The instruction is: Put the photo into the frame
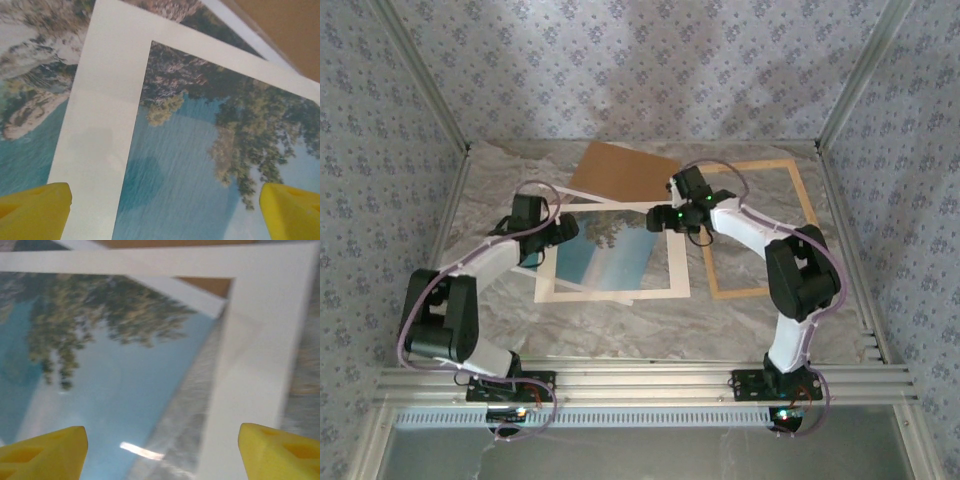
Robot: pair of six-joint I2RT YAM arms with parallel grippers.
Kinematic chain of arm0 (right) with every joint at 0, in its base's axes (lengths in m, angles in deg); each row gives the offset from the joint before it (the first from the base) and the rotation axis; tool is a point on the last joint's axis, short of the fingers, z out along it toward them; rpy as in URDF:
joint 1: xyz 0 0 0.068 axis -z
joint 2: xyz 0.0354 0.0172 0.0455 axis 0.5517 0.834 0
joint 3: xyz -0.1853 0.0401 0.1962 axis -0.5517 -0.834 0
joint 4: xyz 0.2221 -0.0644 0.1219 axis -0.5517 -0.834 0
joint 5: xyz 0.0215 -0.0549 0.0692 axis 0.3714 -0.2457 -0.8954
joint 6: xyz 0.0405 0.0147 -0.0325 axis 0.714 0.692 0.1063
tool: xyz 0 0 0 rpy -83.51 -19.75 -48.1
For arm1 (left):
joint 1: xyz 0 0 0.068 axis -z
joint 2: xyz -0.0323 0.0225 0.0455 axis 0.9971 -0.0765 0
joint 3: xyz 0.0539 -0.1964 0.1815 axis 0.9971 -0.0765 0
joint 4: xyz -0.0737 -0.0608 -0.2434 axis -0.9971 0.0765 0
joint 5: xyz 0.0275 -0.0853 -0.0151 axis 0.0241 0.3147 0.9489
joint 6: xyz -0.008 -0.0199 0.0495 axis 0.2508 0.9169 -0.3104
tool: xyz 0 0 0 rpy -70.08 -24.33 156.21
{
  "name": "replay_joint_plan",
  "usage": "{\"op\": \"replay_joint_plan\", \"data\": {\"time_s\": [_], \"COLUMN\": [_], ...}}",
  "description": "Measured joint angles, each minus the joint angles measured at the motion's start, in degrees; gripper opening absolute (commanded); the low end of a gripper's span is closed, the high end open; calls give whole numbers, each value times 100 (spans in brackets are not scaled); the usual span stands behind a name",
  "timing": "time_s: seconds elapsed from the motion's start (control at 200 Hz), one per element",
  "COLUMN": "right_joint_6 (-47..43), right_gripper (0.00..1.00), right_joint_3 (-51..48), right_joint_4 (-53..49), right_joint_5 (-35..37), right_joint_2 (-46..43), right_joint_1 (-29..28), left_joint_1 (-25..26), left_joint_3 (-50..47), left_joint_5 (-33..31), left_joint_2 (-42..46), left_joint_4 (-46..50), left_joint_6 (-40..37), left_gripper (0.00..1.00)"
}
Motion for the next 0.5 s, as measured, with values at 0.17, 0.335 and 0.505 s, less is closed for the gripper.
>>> {"op": "replay_joint_plan", "data": {"time_s": [0.17, 0.335, 0.505], "right_joint_6": [883, 1421, 1731], "right_gripper": [77, 74, 70], "right_joint_3": [-354, -597, -787], "right_joint_4": [442, 789, 1069], "right_joint_5": [-74, -127, -269], "right_joint_2": [74, 271, 444], "right_joint_1": [-120, -114, -116], "left_joint_1": [-11, -11, -11], "left_joint_3": [127, 120, -168], "left_joint_5": [85, 136, 190], "left_joint_2": [-424, -544, -553], "left_joint_4": [-83, -221, -415], "left_joint_6": [2, 2, 28], "left_gripper": [96, 96, 96]}}
